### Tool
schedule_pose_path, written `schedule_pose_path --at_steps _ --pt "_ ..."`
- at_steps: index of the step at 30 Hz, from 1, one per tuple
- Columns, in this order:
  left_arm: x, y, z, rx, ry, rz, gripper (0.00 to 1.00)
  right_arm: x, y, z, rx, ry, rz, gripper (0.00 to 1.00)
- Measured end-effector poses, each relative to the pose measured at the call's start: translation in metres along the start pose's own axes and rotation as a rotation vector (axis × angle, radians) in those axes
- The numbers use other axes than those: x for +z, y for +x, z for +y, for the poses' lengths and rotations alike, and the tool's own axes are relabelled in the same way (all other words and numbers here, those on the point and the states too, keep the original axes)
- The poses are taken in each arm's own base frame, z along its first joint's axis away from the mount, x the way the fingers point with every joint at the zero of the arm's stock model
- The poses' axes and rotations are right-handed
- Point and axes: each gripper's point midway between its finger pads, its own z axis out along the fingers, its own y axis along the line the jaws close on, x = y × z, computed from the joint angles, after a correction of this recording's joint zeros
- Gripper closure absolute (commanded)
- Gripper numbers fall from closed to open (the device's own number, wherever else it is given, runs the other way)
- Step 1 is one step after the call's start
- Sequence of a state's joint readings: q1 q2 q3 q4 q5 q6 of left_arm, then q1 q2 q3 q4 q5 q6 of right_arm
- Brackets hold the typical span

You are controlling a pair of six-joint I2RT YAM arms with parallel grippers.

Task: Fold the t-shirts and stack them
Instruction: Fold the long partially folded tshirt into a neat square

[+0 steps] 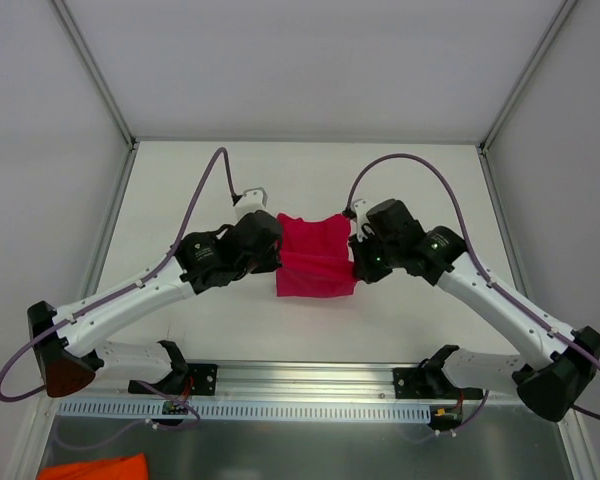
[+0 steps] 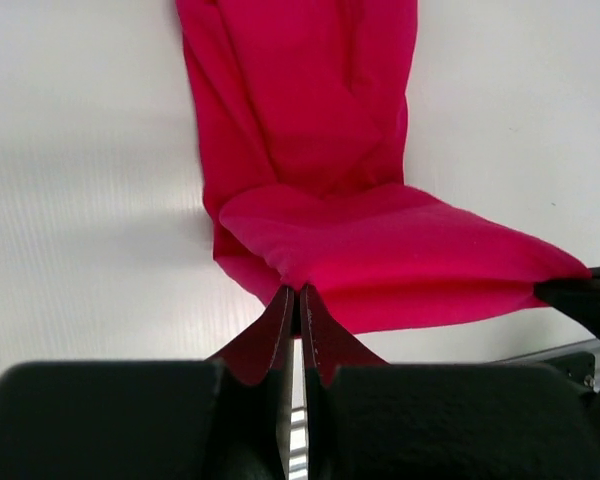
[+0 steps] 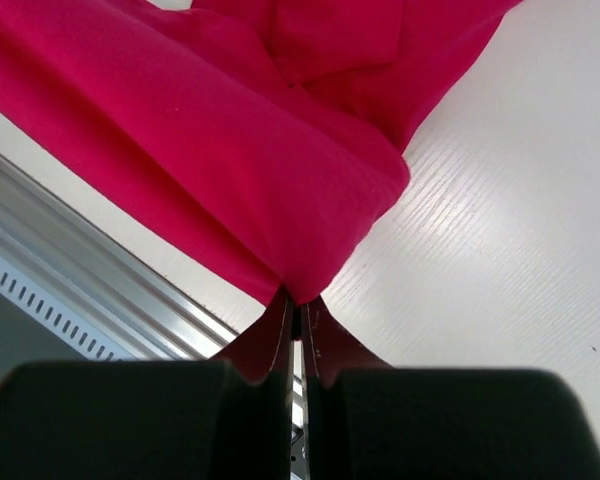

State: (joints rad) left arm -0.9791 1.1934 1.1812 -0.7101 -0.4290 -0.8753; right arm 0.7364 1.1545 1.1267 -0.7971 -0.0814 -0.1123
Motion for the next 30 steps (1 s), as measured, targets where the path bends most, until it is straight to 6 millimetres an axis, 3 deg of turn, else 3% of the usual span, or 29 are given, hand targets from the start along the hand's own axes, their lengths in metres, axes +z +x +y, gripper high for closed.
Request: schedule_pose_path --at_steps 9,20,25,30 --pt "0.033 -0.033 0.010 -0.004 -0.054 -0.030 1.00 0.028 -0.028 -0.013 -0.025 0.061 0.006 0.99" --pt "0.076 -0.063 0.010 0.022 -0.076 -0.013 1.00 0.066 -0.062 -0.045 0.034 0.119 0.025 0.99" --pt "0.097 -0.079 0.006 0.036 -0.079 -0.012 1.00 0.083 -0.073 -0.057 0.051 0.133 0.037 0.99" --pt "0.121 -0.082 0.007 0.054 -0.090 0.009 1.00 0.104 -0.073 -0.071 0.068 0.156 0.062 0.99"
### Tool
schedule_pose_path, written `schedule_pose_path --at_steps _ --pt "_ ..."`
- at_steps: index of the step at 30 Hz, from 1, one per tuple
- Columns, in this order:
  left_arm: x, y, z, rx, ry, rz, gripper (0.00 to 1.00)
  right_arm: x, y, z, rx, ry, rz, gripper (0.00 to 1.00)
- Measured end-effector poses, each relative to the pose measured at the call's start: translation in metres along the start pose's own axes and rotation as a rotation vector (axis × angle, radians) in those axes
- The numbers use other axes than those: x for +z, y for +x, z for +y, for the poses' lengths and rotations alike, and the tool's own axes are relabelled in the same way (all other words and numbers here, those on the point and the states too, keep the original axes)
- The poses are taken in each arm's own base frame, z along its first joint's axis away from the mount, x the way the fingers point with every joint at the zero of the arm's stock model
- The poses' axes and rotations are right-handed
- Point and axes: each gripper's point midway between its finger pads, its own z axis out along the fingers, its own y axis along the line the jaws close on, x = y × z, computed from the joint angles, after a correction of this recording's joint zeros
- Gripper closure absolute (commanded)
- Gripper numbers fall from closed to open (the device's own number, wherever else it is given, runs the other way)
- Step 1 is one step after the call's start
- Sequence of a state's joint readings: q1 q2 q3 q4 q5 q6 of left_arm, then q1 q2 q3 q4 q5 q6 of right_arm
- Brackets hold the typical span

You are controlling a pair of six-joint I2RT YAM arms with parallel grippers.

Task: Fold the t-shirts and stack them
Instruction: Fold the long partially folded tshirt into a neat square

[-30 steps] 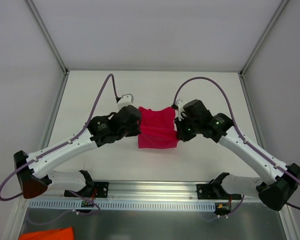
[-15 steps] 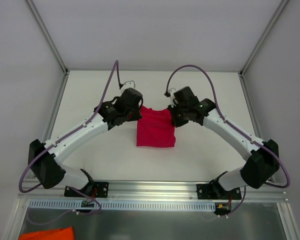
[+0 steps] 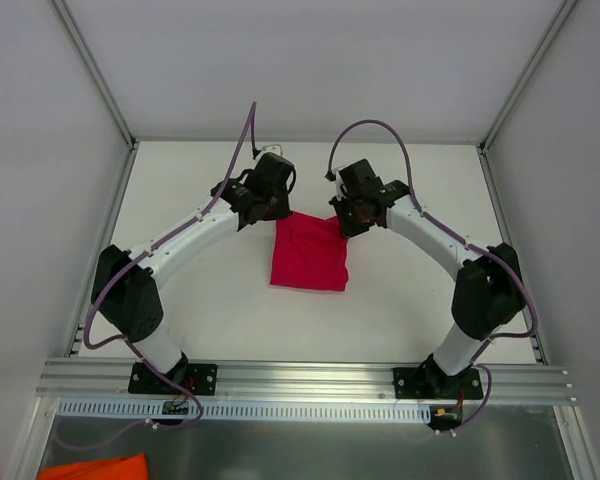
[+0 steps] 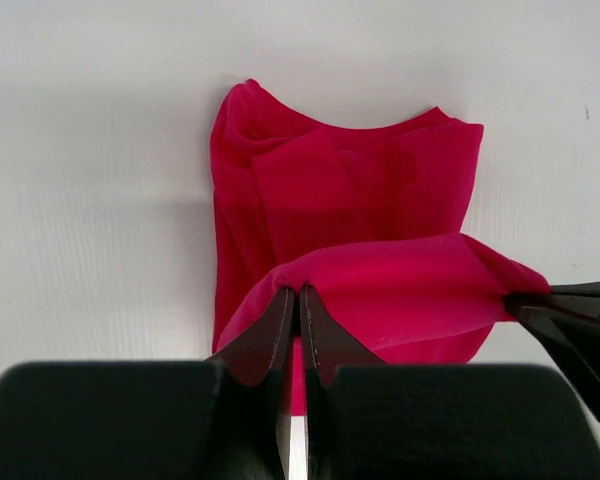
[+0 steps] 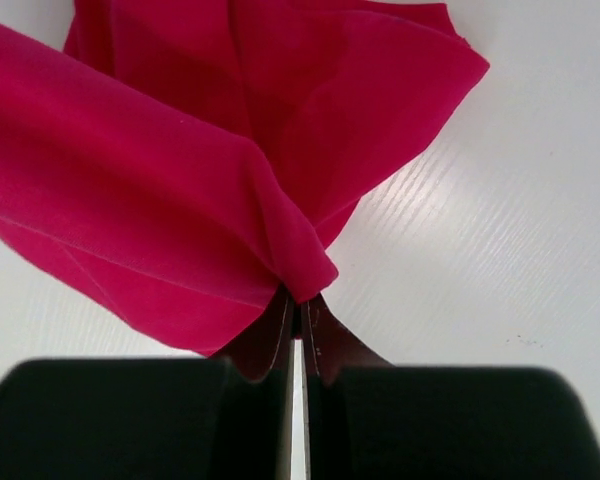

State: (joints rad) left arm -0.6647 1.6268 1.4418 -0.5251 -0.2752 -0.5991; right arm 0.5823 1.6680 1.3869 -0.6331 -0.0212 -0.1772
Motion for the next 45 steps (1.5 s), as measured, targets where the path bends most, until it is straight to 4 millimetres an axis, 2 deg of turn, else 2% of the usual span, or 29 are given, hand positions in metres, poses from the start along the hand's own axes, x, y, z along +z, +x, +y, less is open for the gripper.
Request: schedule_pose_path --at_steps 6,11,12,13,14,15,16,18,19,22,26,27,28,30,33,37,42,45 --pt "0.025 0.004 0.005 0.010 -0.011 0.036 1.00 0.019 -0.010 -0.017 0.019 0.047 0.014 0.99" --pt "0.045 0.001 0.009 0.015 -0.033 0.045 1.00 0.023 -0.037 -0.032 0.045 0.079 -0.035 0.99" --pt "0.049 0.000 0.009 0.014 -0.034 0.044 0.97 0.024 -0.043 -0.036 0.049 0.089 -0.045 0.93" --pt "0.053 -0.001 0.010 0.013 -0.037 0.044 0.78 0.025 -0.048 -0.038 0.053 0.097 -0.054 0.53" --pt "0.058 -0.003 0.011 0.017 -0.040 0.045 0.03 0.026 -0.054 -0.040 0.060 0.104 -0.062 0.32" --pt "0.062 -0.003 0.012 0.022 -0.044 0.047 0.01 0.026 -0.060 -0.044 0.060 0.119 -0.072 0.21" --pt "0.067 -0.003 0.012 0.022 -0.048 0.051 0.01 0.026 -0.065 -0.046 0.056 0.132 -0.084 0.15" --pt "0.076 -0.003 0.014 0.019 -0.055 0.053 0.01 0.025 -0.071 -0.051 0.055 0.158 -0.104 0.08" --pt "0.077 -0.003 0.015 0.020 -0.059 0.055 0.01 0.024 -0.072 -0.053 0.055 0.168 -0.109 0.08" --pt "0.078 -0.004 0.018 0.019 -0.067 0.053 0.01 0.023 -0.074 -0.056 0.051 0.183 -0.121 0.10" --pt "0.077 -0.008 0.016 0.016 -0.059 0.042 0.01 0.015 -0.063 -0.057 0.053 0.189 -0.118 0.14" --pt "0.076 -0.009 0.015 0.014 -0.058 0.040 0.01 0.011 -0.060 -0.057 0.054 0.190 -0.118 0.23" --pt "0.075 -0.009 0.015 0.011 -0.056 0.040 0.01 0.007 -0.058 -0.056 0.055 0.189 -0.121 0.41" --pt "0.071 -0.011 0.013 -0.003 -0.044 0.034 0.01 -0.005 -0.054 -0.056 0.052 0.189 -0.129 0.99" --pt "0.061 -0.010 0.007 -0.037 -0.001 0.035 0.01 -0.028 -0.050 -0.056 0.071 0.197 -0.158 0.99" --pt "0.052 0.003 -0.002 -0.077 0.072 0.068 0.01 -0.073 -0.041 -0.059 0.077 0.227 -0.213 0.99" --pt "0.055 0.030 -0.013 -0.108 0.142 0.147 0.01 -0.125 -0.031 -0.060 0.085 0.242 -0.290 0.99" --pt "0.059 0.042 -0.024 -0.127 0.196 0.196 0.01 -0.144 -0.016 -0.058 0.092 0.230 -0.307 0.99"
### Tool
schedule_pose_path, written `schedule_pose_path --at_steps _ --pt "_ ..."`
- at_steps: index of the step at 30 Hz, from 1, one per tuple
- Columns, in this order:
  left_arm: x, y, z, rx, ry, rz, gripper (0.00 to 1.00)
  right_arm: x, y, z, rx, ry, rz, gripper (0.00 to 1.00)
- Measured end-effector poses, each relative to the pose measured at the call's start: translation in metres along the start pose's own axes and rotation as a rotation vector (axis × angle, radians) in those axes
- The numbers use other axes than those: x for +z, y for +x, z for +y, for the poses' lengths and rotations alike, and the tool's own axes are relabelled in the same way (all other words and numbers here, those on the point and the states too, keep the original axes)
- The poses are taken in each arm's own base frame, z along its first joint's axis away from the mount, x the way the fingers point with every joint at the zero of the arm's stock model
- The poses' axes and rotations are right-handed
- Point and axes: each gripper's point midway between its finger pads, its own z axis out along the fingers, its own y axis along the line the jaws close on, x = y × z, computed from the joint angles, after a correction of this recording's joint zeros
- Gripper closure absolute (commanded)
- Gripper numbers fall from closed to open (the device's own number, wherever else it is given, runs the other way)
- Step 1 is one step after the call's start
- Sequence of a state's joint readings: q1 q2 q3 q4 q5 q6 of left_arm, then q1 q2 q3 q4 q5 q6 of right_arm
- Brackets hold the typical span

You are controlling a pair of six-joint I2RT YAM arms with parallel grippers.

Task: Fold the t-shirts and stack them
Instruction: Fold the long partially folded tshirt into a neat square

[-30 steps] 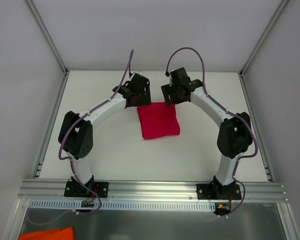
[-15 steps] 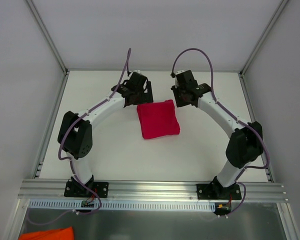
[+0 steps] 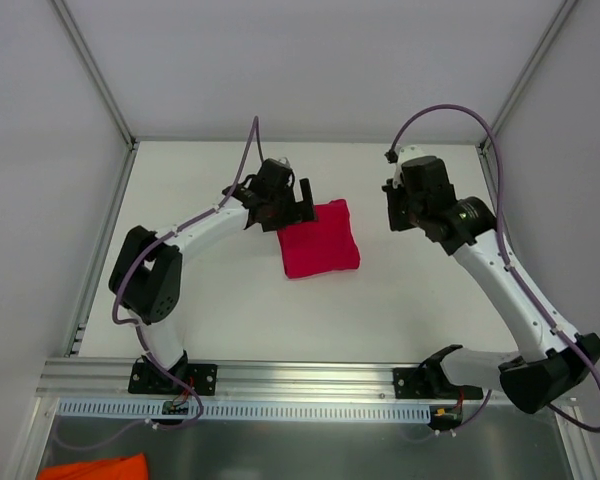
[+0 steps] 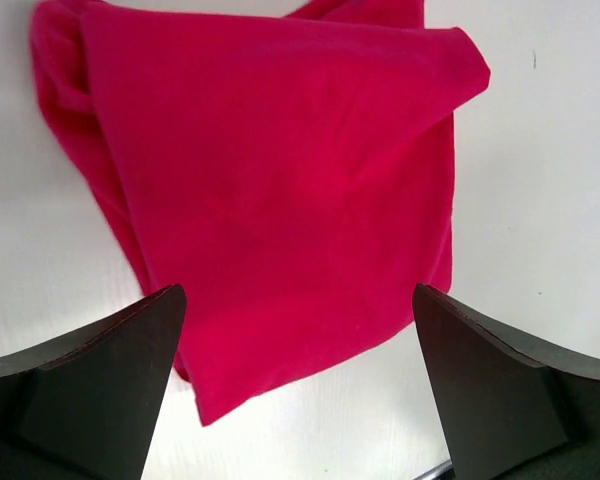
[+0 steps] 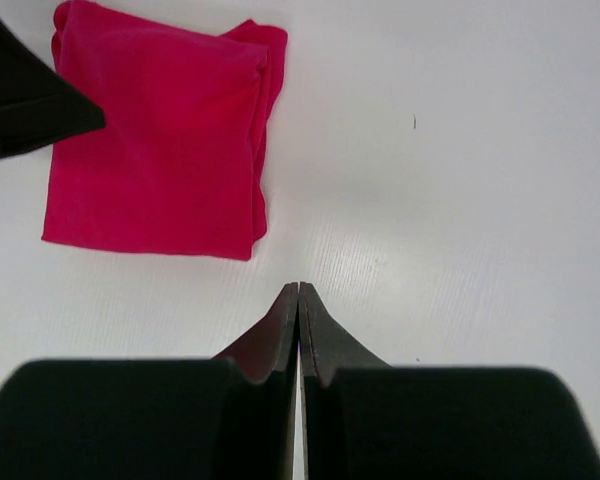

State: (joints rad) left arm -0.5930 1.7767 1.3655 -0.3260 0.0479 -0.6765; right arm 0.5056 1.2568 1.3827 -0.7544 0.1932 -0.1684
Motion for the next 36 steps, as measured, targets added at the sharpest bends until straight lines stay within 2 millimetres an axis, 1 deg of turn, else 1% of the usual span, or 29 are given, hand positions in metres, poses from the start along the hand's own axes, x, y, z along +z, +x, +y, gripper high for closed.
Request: schedule_pose_path --at_steps 4,7,9,11,13,16,19,21,23,26,28,30,33,36 --pt "0.013 0.014 -0.007 -0.016 0.029 0.054 0.01 -0.011 0.022 -0.001 0.008 -0.016 0.032 0.99" --pt "0.023 0.032 -0.013 -0.014 0.039 0.101 0.01 -0.018 0.038 -0.002 0.006 -0.019 0.066 0.99" --pt "0.028 0.044 -0.021 -0.008 0.062 0.136 0.01 -0.023 0.043 -0.004 0.004 -0.017 0.070 0.99" --pt "0.033 0.051 -0.029 -0.001 0.086 0.163 0.01 -0.028 0.044 -0.005 0.001 -0.018 0.067 0.99" --pt "0.040 0.058 -0.038 0.008 0.111 0.188 0.04 -0.033 0.045 -0.007 -0.002 -0.018 0.066 0.99" --pt "0.049 0.071 -0.040 0.004 0.106 0.225 0.06 -0.038 0.048 -0.008 -0.005 -0.018 0.066 0.99" --pt "0.050 0.081 -0.037 -0.011 0.084 0.255 0.05 -0.044 0.046 -0.010 -0.008 -0.016 0.066 0.99" --pt "0.049 0.084 -0.036 -0.020 0.072 0.259 0.08 -0.050 0.042 -0.011 -0.012 -0.014 0.059 0.99" --pt "0.049 0.091 -0.032 -0.026 0.054 0.271 0.10 -0.058 0.034 -0.012 -0.013 -0.014 0.037 0.99" --pt "0.044 0.108 -0.019 -0.042 0.002 0.302 0.10 -0.074 0.017 -0.015 -0.006 -0.015 -0.017 0.96" --pt "0.038 0.120 -0.010 -0.055 -0.038 0.316 0.10 -0.086 0.007 -0.017 -0.001 -0.015 -0.055 0.93" --pt "0.031 0.131 -0.002 -0.069 -0.068 0.326 0.10 -0.094 0.000 -0.018 0.003 -0.014 -0.086 0.92" --pt "0.017 0.146 0.013 -0.096 -0.107 0.342 0.10 -0.103 -0.001 -0.022 0.005 -0.007 -0.105 0.91" --pt "0.007 0.155 0.023 -0.112 -0.137 0.346 0.10 -0.107 0.001 -0.023 0.005 -0.006 -0.108 0.90"
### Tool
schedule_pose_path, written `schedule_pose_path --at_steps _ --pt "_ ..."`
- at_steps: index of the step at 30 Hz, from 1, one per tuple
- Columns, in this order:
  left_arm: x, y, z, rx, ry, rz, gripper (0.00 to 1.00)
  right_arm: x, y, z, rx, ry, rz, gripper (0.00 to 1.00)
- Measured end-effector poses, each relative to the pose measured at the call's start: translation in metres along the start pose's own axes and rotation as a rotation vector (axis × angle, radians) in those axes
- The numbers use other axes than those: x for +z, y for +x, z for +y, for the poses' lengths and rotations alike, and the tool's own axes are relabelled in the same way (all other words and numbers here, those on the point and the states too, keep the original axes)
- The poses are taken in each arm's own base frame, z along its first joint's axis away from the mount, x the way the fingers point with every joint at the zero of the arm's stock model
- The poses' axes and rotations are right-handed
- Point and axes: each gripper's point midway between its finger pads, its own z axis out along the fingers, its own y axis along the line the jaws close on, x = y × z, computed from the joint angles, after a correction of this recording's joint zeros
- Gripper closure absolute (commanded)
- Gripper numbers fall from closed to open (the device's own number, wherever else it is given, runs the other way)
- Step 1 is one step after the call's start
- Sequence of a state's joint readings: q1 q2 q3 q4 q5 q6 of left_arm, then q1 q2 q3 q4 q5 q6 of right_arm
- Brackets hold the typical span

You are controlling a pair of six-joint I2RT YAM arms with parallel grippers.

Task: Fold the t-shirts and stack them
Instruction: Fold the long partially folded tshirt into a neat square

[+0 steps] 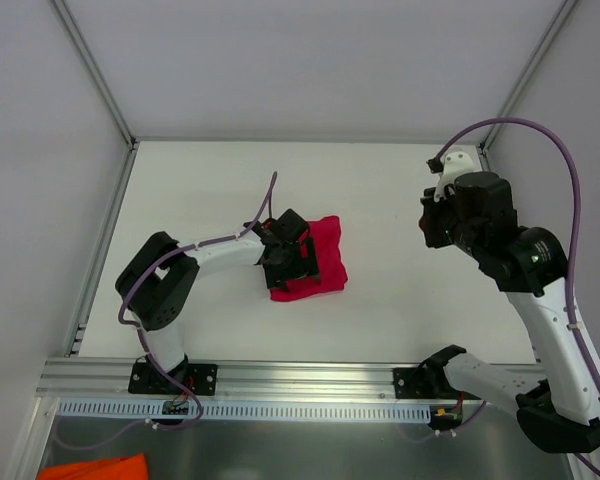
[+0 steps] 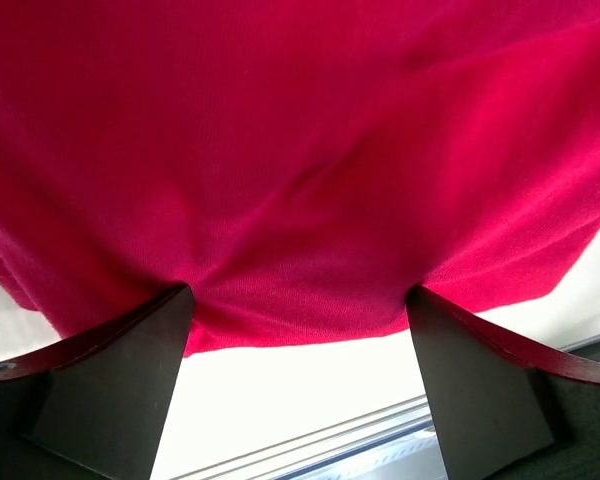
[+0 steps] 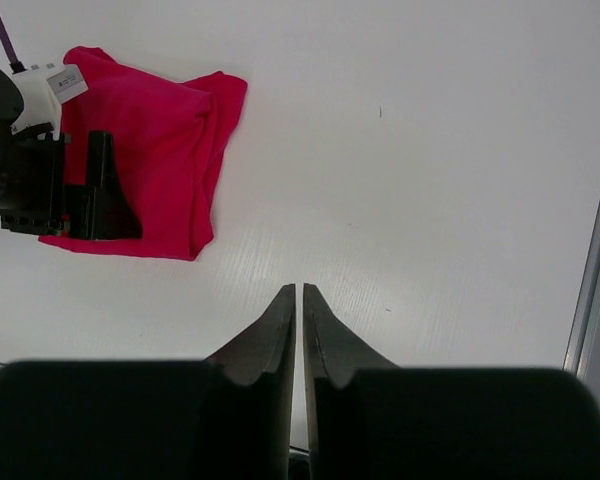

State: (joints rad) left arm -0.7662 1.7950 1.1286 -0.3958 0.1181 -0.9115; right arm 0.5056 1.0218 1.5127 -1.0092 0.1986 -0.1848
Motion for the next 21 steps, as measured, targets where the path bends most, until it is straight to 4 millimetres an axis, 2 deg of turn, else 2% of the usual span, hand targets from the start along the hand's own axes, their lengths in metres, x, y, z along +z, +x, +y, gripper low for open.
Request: schedule_pose_path --at_steps 3,6,8,10,13,16,19,21 --pt "-0.004 0.007 0.009 -0.014 -0.022 -0.002 0.10 -0.001 0.001 0.000 0.000 -0.001 -0.002 0.82" --pt "-0.009 0.014 0.017 -0.013 -0.037 -0.001 0.10 0.002 0.009 0.002 -0.003 -0.011 0.016 0.82" --pt "-0.012 0.016 0.020 -0.012 -0.051 0.001 0.10 0.009 0.020 0.011 0.004 -0.055 0.054 0.69" --pt "-0.013 0.016 0.023 -0.012 -0.061 -0.002 0.10 0.024 0.034 0.028 0.027 -0.125 0.115 0.69" --pt "-0.013 0.016 0.023 -0.012 -0.064 -0.003 0.10 0.058 0.052 0.060 0.081 -0.247 0.227 0.71" --pt "-0.013 0.017 0.023 -0.008 -0.065 -0.004 0.11 0.110 0.065 0.091 0.134 -0.334 0.353 0.72" --pt "-0.013 0.019 0.023 0.000 -0.069 -0.006 0.11 0.153 0.082 0.110 0.158 -0.375 0.464 0.72" --pt "-0.013 0.020 0.023 0.006 -0.077 -0.008 0.10 0.170 0.091 0.118 0.165 -0.393 0.515 0.73"
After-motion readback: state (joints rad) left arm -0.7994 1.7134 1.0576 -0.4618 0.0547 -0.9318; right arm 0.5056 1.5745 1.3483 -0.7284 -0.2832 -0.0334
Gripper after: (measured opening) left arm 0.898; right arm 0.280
